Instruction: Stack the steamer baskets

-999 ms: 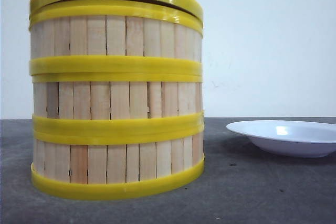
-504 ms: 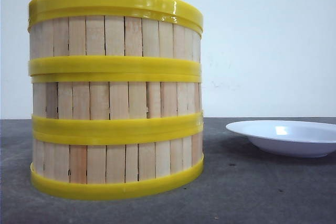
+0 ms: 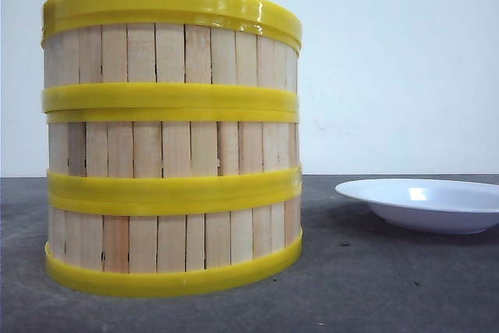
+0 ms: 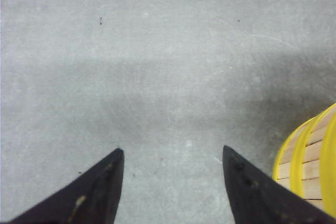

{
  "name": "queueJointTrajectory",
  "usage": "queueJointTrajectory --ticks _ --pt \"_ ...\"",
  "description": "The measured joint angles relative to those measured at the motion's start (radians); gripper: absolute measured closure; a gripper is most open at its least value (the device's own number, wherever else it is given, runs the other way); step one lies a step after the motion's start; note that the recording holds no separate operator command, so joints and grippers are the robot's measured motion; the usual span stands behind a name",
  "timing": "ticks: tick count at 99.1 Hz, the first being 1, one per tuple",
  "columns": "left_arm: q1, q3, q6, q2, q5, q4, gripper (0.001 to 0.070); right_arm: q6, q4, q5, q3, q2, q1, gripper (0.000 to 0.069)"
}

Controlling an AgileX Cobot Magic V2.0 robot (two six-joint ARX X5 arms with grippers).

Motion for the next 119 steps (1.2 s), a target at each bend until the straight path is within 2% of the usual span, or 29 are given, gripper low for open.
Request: queueJointTrajectory --ticks 40,61,75,96,119 --pt "0.0 0.0 0.0 0.0 0.0 -0.004 0.0354 0.023 0.084 0.012 0.0 -0.013 -0.004 0.0281" --pt "0.0 0.0 0.0 0.0 0.024 -0.008 0.0354 0.02 -0.048 0.192 0.0 -0.196 -0.072 0.0281" --pt "0.0 0.0 -0.004 -0.005 0.033 -0.013 0.0354 0.02 -0.151 0.213 -0.011 -0.313 -0.187 0.0281" --pt "-0.022 -0.013 -0.013 -0.083 0.075 -0.021 0.0354 0.029 -0.134 0.208 -0.293 -0.487 -0.372 0.0281" --pt "-0.075 -0.15 -0.043 -0.255 0.082 -0.045 0.0354 0.091 -0.128 0.196 -0.626 -0.74 -0.552 0.0281"
